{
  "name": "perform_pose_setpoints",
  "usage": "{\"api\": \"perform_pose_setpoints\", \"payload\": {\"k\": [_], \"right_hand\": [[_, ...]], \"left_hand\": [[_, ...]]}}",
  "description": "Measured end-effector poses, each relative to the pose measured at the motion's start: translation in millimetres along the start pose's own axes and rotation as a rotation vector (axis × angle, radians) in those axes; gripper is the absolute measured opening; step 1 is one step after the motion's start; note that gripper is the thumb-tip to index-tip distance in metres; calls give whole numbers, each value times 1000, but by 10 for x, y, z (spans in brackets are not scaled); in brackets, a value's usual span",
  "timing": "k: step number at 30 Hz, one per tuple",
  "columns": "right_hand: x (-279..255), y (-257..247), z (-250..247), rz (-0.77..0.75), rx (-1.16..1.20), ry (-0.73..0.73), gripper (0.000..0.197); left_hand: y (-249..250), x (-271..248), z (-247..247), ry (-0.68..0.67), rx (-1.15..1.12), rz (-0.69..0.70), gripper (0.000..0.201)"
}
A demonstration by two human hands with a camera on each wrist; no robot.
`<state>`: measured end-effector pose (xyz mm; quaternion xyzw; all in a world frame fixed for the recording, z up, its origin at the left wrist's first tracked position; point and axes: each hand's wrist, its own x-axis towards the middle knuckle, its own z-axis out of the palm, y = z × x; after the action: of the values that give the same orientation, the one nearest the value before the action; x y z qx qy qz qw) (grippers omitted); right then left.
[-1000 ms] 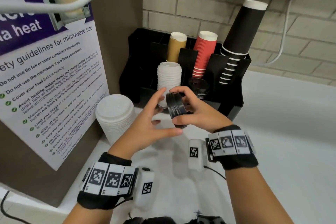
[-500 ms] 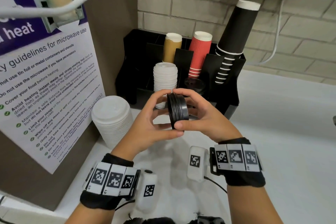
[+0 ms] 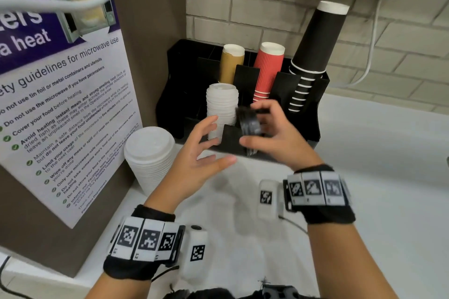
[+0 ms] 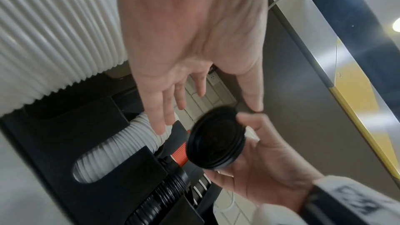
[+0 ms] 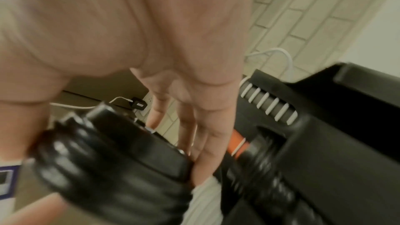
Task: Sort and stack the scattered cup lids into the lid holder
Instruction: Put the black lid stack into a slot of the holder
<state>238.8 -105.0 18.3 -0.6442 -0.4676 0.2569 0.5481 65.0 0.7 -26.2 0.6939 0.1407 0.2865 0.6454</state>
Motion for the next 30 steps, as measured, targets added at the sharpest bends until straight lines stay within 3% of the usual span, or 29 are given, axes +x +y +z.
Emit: {"api": "perform_pose_setpoints", "payload": {"k": [2,5,12,20,27,30], "right_hand": [[222,-17,-194,-19,-92,100,57],[585,7,-484,-17,-432,164,56],[997,141,-646,123,-929,-96,63],[1015,237,-539,149,-1080,-232,64],[772,367,-404,38,-1082,-53,74],[691,403,-337,-33,-1099,22,68]], "left_hand": [[9,-10,-25,46,16,8,67],[-10,-28,-51,83,58,1,54],[-27,-55,-72,88,86,-7,43],[-15,-60,-37,88,103,-18,42],[-28,-65,-55,86,125,-19,39],[-30,-56,-49,88,126,-17,39]]}}
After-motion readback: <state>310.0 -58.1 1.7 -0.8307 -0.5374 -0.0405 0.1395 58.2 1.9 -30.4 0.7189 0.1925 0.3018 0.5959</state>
